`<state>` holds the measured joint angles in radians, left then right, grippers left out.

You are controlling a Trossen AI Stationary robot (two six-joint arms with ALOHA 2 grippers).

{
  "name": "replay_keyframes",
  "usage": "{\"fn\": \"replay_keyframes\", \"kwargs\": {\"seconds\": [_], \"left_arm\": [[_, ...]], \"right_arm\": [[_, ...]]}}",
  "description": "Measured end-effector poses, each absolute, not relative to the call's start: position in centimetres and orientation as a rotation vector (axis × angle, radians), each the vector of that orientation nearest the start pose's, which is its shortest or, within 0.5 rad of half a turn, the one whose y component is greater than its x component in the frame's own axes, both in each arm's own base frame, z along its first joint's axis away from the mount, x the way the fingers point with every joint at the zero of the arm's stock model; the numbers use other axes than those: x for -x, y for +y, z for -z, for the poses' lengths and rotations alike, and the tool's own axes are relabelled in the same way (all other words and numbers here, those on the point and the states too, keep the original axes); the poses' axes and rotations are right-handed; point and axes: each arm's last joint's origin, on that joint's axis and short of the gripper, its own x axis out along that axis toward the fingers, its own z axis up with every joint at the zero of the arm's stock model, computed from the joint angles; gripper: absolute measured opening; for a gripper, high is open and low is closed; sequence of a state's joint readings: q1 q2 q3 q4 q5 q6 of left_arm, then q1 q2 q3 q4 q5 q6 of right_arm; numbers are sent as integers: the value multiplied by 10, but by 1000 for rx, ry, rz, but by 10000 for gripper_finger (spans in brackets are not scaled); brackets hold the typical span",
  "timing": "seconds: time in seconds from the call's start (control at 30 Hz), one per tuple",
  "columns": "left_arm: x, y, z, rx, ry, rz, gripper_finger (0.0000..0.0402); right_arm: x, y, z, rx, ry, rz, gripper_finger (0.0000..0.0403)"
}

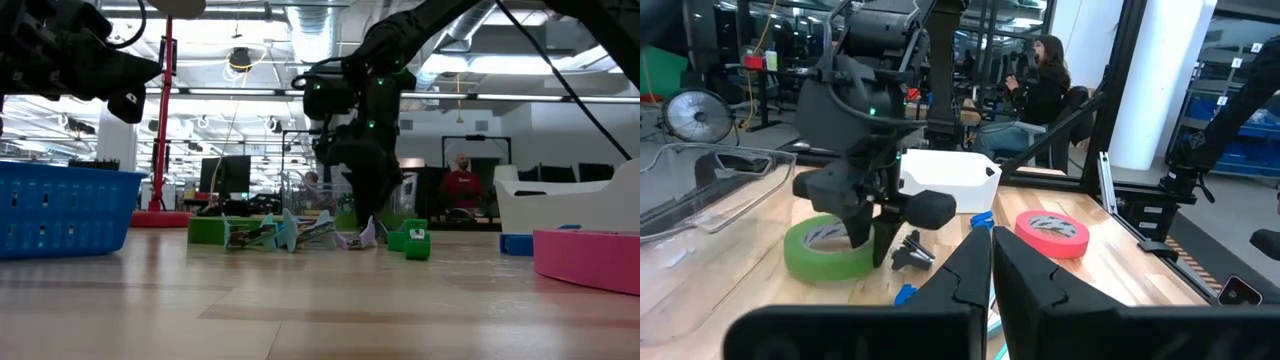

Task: Pick and place Stapler, Stapler remover, tape
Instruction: Put the right green tape into the transparent bin

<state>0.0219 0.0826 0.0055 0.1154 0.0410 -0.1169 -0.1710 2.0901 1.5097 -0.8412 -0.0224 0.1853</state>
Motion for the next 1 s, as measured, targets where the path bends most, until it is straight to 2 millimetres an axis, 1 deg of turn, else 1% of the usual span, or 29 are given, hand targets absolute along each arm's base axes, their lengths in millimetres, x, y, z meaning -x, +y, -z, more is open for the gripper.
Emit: {"fn": "replay_keyframes", "kwargs": {"seconds": [0.2, 0.43, 0.67, 1.0], "left_arm": [[-102, 1, -170, 116, -40, 21, 8], [-102, 1, -171, 116, -44, 22, 8], [-102, 1, -171, 115, -46, 22, 8], [-102, 1, -172, 115, -53, 23, 8]], "right_arm": [[-397, -64, -165, -310, 1369, 218, 85], [-395, -61, -185, -300, 1308, 208, 85], [-389, -45, -215, -272, 1232, 168, 84], [-377, -21, -260, -253, 1099, 56, 84]]}}
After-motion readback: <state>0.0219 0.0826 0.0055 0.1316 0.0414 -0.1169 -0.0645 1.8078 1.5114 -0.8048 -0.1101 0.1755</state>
